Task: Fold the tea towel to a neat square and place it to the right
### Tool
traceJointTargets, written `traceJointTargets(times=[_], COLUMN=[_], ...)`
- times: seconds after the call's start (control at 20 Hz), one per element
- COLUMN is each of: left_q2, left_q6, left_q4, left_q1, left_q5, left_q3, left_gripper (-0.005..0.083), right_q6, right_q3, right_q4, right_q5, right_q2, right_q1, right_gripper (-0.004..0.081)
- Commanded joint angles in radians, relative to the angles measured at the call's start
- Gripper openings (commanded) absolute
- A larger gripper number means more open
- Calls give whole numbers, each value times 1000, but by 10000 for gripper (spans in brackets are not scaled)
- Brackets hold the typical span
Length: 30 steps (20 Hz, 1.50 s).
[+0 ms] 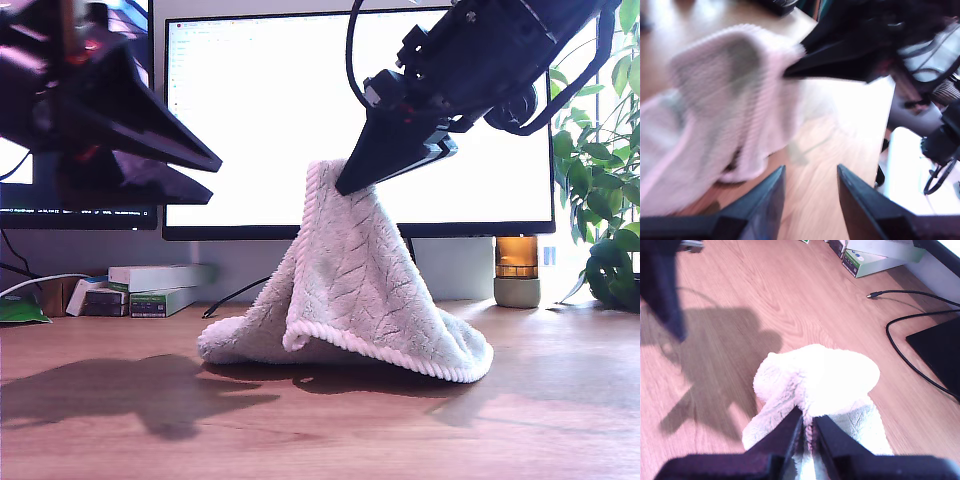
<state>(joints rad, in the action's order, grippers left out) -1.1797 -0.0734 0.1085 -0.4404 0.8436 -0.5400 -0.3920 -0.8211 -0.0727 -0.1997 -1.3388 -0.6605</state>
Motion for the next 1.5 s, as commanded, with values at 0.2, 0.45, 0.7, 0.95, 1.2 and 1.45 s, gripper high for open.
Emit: traceJointTargets(times=[0.2,0.45,0.7,0.95,1.2,1.45], left_q2=[-12,-54,-224,-341,-475,-599], left_q6=[-66,-77,-86,-172,-349,-442], left_q4=[312,474,617,779,1083,1259], left_q1=[-114,-171,-217,-216,-213,-203], left_q5=[-194,-291,-294,-262,-275,-341], left_q3=[187,232,232,232,232,252], left_gripper=[292,397,412,412,412,413], right_q6=[3,3,10,28,27,27], right_q3=[-8,-8,-32,-85,-96,-97], right_q4=[7,13,11,3,-6,-7], right_q5=[-5,-12,-38,-56,-63,-68], right_q2=[5,5,5,5,5,5], right_q1=[3,5,7,8,10,37], right_gripper=[-10,-10,-10,-10,-10,-10])
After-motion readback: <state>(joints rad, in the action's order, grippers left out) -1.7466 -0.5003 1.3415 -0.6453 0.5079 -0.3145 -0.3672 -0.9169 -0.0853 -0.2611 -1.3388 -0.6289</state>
